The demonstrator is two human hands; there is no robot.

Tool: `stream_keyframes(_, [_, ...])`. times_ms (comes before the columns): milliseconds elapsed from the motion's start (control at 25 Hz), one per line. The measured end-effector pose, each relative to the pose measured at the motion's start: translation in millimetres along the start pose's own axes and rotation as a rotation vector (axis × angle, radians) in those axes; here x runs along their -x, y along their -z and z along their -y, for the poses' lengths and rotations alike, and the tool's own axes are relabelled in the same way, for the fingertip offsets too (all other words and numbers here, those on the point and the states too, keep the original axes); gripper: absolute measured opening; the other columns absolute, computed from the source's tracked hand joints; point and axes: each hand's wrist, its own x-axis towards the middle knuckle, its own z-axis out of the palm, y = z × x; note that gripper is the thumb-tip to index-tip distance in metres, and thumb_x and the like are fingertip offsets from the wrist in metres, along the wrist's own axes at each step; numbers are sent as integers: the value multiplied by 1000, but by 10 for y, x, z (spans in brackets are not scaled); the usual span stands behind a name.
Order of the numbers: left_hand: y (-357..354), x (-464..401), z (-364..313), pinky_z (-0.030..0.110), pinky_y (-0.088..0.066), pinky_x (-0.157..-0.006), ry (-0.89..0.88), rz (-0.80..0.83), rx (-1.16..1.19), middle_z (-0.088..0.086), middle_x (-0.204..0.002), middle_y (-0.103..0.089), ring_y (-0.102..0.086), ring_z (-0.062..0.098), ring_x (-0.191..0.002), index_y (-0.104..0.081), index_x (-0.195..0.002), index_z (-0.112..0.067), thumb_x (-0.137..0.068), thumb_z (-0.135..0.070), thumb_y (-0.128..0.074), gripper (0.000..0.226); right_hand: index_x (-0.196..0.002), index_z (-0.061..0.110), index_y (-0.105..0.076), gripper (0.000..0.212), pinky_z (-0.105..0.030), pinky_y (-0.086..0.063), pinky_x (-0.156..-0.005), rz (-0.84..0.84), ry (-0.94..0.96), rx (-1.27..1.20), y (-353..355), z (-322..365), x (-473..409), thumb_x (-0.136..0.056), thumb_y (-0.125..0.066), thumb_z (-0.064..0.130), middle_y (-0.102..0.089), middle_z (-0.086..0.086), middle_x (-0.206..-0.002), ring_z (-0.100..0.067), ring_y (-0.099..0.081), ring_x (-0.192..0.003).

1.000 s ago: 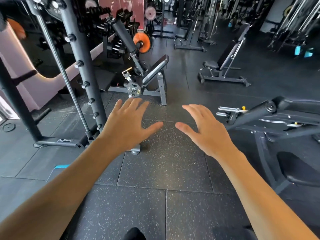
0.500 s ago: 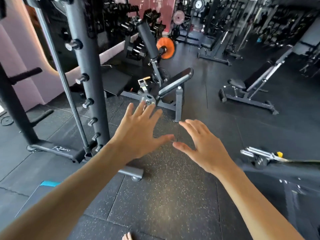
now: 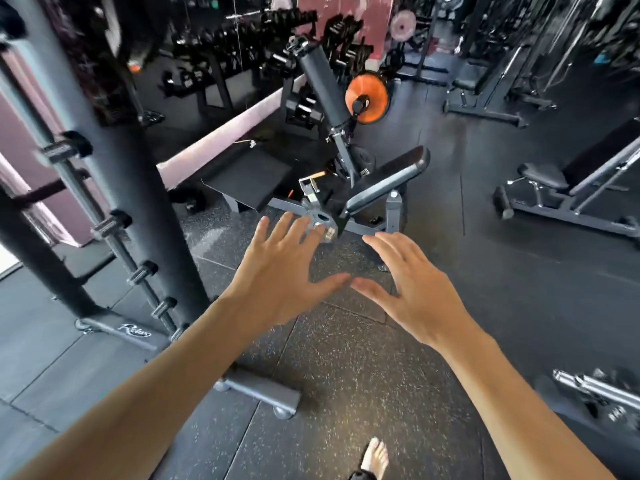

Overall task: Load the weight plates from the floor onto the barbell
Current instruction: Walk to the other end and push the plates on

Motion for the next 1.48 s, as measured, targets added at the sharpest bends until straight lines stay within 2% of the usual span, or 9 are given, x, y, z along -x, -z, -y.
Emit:
stream_keyframes(160, [-137, -971, -269, 53, -17, -122, 93, -18, -43, 3, -159, -33, -24, 25, -150, -32, -154, -20, -83, -84, -13, 97, -157, 32, -21, 90, -40, -30, -116, -1, 111, -33, 199, -792, -743, -85, -18, 87, -24, 10, -163, -10, -14, -152])
stream_keyframes(320, [-98, -1716, -420, 53, -24, -120, 214, -100, -60, 4, -151, -46, -35, 28, -145, -45, -147, -19, -85, -83, -20, 93, -157, 31, -22, 86, -37, -27, -118, 6, 238, -28, 549, -1323, -1506, -88, -25, 83, -24, 11, -162, -11, -16, -152])
stream_keyframes(400, [-86, -2007, -381, 53, -26, -119, 273, -98, -75, 5, -151, -46, -36, 29, -144, -45, -148, -18, -84, -83, -19, 94, -155, 28, -27, 84, -38, -30, -116, -23, 305, -43, 656, -1479, -1912, -90, -31, 81, -28, 9, -160, -12, -19, -151])
stream_keyframes(640, [-82, -2520, 71, 49, -21, -122, 467, -137, -107, 1, -156, -39, -30, 24, -148, -38, -151, -22, -81, -84, -16, 96, -154, 30, -30, 90, -37, -33, -113, -23, 441, -132, 601, -1579, -3063, -82, -22, 84, -31, 9, -159, -11, -17, -151])
stream_keyframes(840, [-167, -2936, 612, 47, -20, -123, 585, -225, -120, 1, -154, -41, -31, 24, -147, -39, -151, -21, -83, -83, -19, 94, -153, 30, -32, 89, -35, -37, -109, -56, 575, -95, 498, -1451, -4073, -83, -22, 83, -33, 10, -157, -7, -20, -149])
stream_keyframes(1040, [-21, -3503, 1261, 50, -25, -121, 724, -342, -139, 4, -155, -41, -32, 27, -147, -41, -149, -18, -85, -81, -25, 91, -155, 35, -26, 91, -21, -24, -107, -39, 714, -57, 580, -1055, -5214, -80, -18, 85, -25, 16, -160, -2, -11, -150])
stream_keyframes(1160, [173, -3741, 1671, 53, -26, -120, 807, -422, -207, 8, -158, -36, -29, 31, -149, -39, -151, -17, -84, -80, -28, 93, -154, 37, -26, 90, -29, -29, -111, -93, 826, -77, 629, -678, -5835, -80, -18, 87, -25, 17, -160, -3, -13, -150])
stream_keyframes(1320, [421, -3743, 2018, 54, -29, -118, 930, -520, -353, 13, -157, -38, -31, 34, -148, -44, -149, -12, -88, -74, -33, 88, -154, 39, -25, 91, -41, -38, -110, -105, 972, -176, 627, -117, -6387, -78, -28, 88, -25, 18, -161, -4, -13, -151])
stream_keyframes(1480, [738, -3580, 2181, 46, -31, -118, 1053, -646, -442, 8, -154, -41, -36, 26, -145, -44, -147, -11, -92, -61, -41, 74, -152, 37, -28, 88, -45, -46, -97, -145, 1228, -371, 681, 539, -6710, -79, -41, 85, -34, 15, -156, -7, -30, -144])
